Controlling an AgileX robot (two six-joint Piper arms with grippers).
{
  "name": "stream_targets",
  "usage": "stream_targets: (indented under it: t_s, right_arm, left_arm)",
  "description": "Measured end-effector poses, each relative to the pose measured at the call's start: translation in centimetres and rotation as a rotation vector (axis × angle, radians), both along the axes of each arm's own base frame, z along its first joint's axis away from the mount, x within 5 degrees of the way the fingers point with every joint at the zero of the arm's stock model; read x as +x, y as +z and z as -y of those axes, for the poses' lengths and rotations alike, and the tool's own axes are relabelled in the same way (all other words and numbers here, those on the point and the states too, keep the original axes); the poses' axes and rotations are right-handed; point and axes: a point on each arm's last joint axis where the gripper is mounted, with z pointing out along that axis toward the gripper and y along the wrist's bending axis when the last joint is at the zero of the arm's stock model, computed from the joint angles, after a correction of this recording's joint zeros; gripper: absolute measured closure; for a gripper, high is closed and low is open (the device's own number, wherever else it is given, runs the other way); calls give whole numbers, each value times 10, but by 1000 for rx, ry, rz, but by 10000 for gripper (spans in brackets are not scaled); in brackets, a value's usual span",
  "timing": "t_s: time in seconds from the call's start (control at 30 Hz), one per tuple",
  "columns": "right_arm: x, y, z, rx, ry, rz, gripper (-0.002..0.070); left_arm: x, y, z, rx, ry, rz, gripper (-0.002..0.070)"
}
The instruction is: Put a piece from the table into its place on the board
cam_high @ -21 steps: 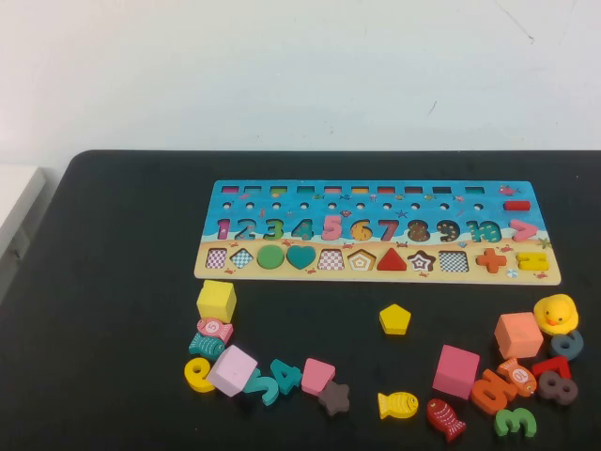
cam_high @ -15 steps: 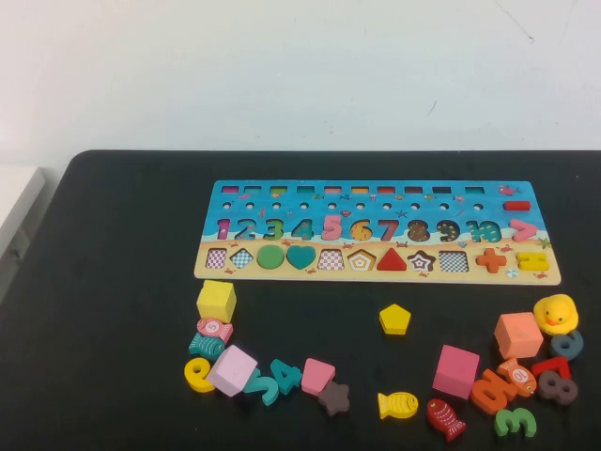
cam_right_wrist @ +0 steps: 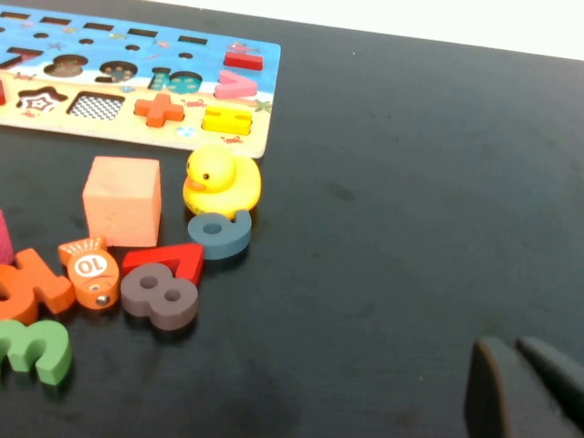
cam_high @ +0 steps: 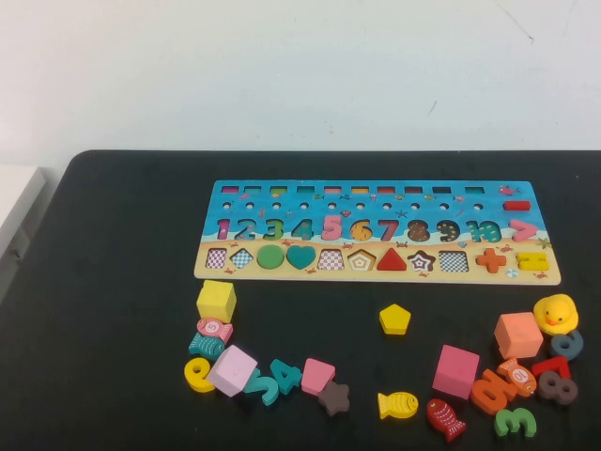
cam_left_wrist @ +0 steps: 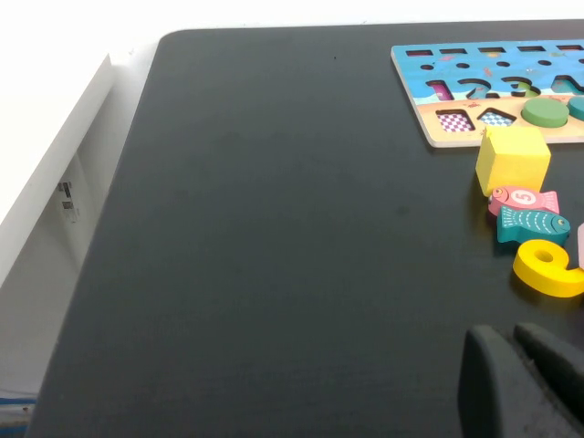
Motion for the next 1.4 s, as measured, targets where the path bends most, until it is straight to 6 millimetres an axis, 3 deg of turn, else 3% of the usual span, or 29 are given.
stream_targets:
  t_s: [0.7, 1.07, 1.17, 1.4]
  right_arm:
    - [1, 2, 0, -17, 4, 33, 658]
    - [1, 57, 1, -85, -10, 661, 658]
    - [-2, 64, 1, -97, -18, 741, 658]
    - [-3, 70, 2, -79, -25, 737, 658]
  left_arm:
    - [0, 0, 0, 2, -1, 0, 676]
    - [0, 0, 0, 1, 0, -2, 676]
    - [0, 0, 0, 1, 0, -2, 676]
    - [0, 0, 0, 1, 0, -2, 676]
